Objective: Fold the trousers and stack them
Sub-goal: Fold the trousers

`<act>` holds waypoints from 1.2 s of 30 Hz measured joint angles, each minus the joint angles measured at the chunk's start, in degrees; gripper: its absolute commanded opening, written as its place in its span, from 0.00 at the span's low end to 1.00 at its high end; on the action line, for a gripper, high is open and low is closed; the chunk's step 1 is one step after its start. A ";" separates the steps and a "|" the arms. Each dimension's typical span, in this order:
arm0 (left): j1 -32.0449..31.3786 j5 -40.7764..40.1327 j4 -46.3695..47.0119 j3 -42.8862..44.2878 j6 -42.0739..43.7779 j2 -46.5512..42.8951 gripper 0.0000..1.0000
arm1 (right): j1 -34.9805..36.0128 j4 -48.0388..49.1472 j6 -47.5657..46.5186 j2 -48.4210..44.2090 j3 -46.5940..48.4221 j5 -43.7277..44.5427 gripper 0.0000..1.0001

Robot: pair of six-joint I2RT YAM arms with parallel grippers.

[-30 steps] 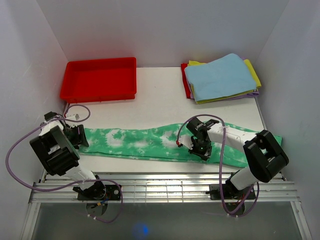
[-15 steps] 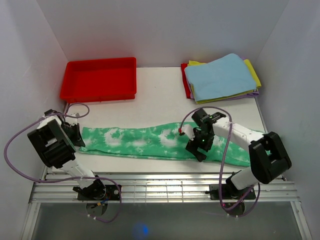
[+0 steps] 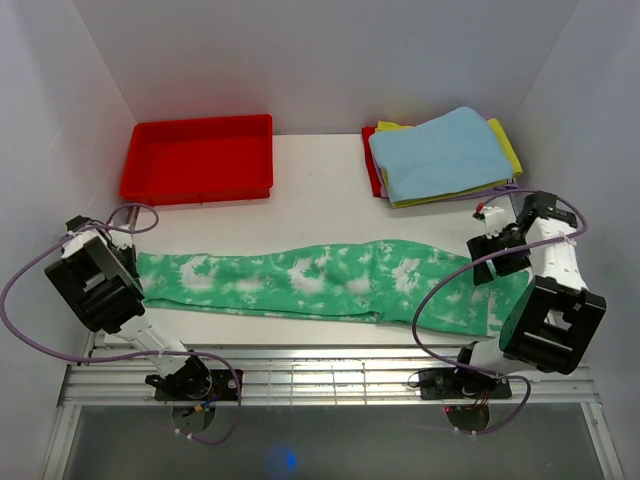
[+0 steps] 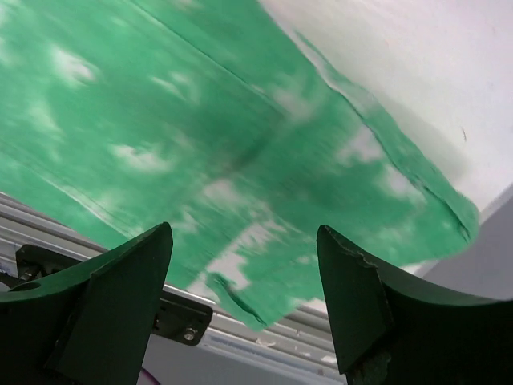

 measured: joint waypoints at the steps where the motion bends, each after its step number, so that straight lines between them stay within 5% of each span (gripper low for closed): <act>1: 0.42 -0.57 0.39 0.17 0.20 0.11 0.00 | -2.91 -0.70 -0.79 1.03 0.61 -0.07 0.78; 14: 2.64 -3.30 1.68 2.29 1.73 1.70 0.00 | -27.85 -6.51 -5.66 5.49 -0.72 -0.72 0.78; 29: 2.64 -3.13 1.64 2.34 1.73 1.73 0.00 | -29.75 -6.95 -3.06 14.88 -6.91 -6.03 0.63; 32: 2.64 -3.10 1.64 2.34 1.73 1.75 0.00 | -29.70 -6.56 -2.29 15.45 -7.80 -6.08 0.51; 36: 2.64 -3.06 1.62 2.38 1.70 1.84 0.00 | -29.64 -5.86 -1.57 15.45 -7.78 -7.23 0.22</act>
